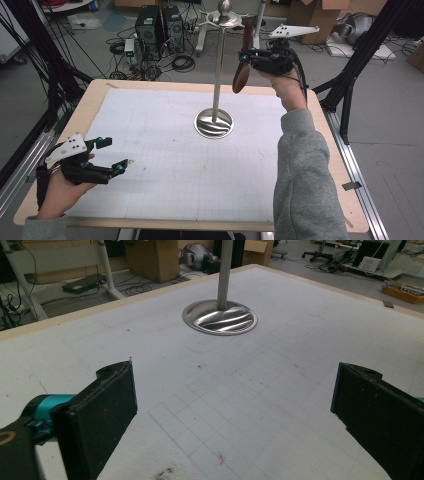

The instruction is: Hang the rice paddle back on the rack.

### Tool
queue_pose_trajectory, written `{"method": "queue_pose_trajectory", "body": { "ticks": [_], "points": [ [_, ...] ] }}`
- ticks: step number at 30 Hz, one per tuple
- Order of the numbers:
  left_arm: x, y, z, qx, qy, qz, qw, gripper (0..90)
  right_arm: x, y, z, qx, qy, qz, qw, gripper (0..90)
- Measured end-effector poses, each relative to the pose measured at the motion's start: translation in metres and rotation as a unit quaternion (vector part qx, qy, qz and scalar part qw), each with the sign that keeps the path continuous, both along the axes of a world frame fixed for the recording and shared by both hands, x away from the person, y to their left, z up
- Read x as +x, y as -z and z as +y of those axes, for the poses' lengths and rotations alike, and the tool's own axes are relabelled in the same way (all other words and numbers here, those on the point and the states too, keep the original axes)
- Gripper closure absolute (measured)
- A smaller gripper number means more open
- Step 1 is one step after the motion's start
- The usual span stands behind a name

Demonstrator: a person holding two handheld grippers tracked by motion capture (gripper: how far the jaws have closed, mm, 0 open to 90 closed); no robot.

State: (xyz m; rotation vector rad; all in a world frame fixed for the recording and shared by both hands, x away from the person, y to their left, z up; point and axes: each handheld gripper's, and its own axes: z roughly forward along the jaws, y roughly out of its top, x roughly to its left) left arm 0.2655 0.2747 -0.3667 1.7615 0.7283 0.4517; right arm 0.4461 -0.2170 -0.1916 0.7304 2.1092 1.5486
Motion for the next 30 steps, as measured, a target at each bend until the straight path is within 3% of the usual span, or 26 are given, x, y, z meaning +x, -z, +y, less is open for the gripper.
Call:
{"method": "queue_pose_trajectory", "body": {
  "ticks": [30],
  "points": [
    [-0.01,-0.001,0.002,0.003,-0.004,0.004,1.0,5.0,0.006,0.0,0.013,-0.002,-0.009,0.003,0.9999,77.5]
  ]
}}
